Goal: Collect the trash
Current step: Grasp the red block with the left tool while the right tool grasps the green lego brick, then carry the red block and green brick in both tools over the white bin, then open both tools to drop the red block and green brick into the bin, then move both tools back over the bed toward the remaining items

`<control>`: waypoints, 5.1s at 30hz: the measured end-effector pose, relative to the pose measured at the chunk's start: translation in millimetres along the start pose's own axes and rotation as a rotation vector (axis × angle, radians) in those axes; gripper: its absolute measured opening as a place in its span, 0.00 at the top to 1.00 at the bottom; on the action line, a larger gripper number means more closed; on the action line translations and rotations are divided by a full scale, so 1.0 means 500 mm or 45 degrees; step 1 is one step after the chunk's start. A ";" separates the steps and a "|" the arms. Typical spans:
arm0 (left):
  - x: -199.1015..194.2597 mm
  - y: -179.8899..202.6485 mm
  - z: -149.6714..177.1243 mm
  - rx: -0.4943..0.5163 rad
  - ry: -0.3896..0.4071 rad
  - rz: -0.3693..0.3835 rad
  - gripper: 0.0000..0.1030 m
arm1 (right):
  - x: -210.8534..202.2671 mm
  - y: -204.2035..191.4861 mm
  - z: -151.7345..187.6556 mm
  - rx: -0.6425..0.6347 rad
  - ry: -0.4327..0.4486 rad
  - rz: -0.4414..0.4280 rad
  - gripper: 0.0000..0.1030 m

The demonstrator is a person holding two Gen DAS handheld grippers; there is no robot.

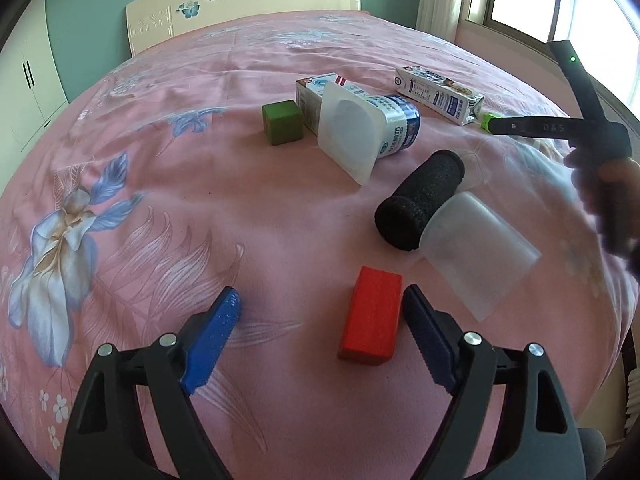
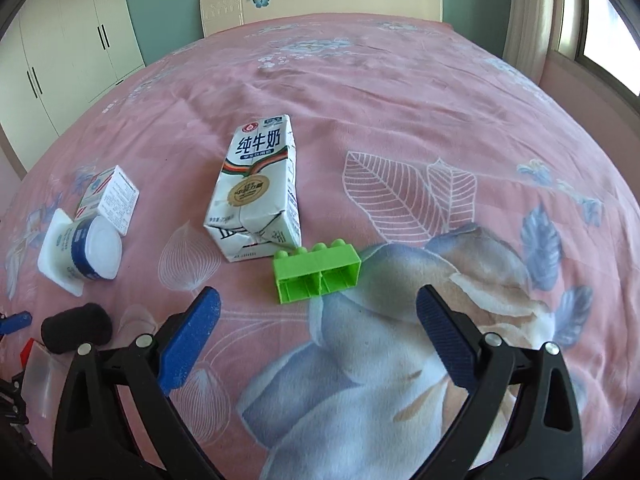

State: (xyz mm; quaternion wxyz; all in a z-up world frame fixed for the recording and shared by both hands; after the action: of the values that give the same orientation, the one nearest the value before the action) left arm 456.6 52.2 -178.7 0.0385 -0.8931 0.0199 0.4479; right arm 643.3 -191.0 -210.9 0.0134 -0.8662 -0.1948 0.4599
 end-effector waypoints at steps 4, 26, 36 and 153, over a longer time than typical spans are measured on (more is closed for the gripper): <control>0.010 0.010 -0.010 0.022 0.008 0.014 0.23 | 0.030 0.000 -0.018 -0.049 -0.024 0.020 0.20; -0.083 -0.003 -0.008 -0.001 -0.029 0.046 0.78 | -0.096 -0.084 0.029 -0.152 -0.012 0.006 0.56; -0.312 -0.010 -0.038 0.036 0.135 -0.043 0.78 | -0.369 -0.219 0.075 -0.302 0.116 -0.074 0.55; -0.190 0.110 0.500 0.095 -0.368 0.052 0.40 | -0.257 -0.463 0.839 -0.210 -0.503 -0.201 0.36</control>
State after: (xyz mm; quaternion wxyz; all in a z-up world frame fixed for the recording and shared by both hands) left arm 196.5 19.0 -254.2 0.0651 -0.8166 0.0490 0.5715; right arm 167.3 -87.3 -304.1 -0.0599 -0.7396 -0.2977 0.6006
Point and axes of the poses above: each gripper's, at about its wrist camera, not at the fingertips, and x roughly the way its jaws point, y to its right, z to its underside, the point moved 7 cm from there along x, roughly the way its jaws point, and after that the axes turned 4 degrees about -z, right-handed, at the moved point
